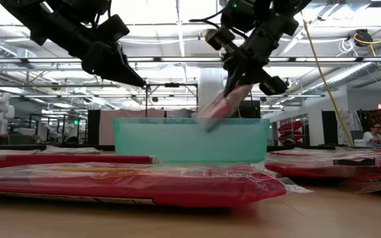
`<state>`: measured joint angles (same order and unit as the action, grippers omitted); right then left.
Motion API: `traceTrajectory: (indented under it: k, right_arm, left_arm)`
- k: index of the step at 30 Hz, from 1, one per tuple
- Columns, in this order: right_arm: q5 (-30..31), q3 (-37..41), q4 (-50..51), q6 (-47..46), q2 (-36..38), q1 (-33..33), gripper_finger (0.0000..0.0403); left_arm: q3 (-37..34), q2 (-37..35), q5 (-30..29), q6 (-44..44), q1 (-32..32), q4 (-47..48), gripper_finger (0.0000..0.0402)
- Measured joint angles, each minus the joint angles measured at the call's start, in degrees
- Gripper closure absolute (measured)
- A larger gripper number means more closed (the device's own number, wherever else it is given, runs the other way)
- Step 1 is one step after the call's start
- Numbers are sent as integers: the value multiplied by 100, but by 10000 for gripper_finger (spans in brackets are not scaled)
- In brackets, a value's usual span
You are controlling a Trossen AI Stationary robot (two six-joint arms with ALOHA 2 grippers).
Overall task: Sort popcorn bags into baskets
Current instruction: Put the red popcorn bag into the green bin
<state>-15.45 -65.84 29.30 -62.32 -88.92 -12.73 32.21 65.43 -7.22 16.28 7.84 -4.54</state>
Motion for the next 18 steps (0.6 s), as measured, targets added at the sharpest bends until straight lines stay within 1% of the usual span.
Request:
traceTrajectory:
  k: [4, 10, 14, 18]
  right_arm:
    - [180, 0, 124, -149, -2, 0, 385]
    - [137, 0, 289, -152, -16, -77, 385]
    - [88, 0, 282, -115, -202, -157, 385]
    - [-124, -4, 208, 98, -526, -147, 385]
  left_arm:
    - [0, 5, -2, -197, -6, 56, 229]
    - [0, 5, -31, -178, -11, 101, 229]
    - [0, 5, -87, -164, -11, 90, 229]
    - [0, 5, -87, -210, -15, 216, 229]
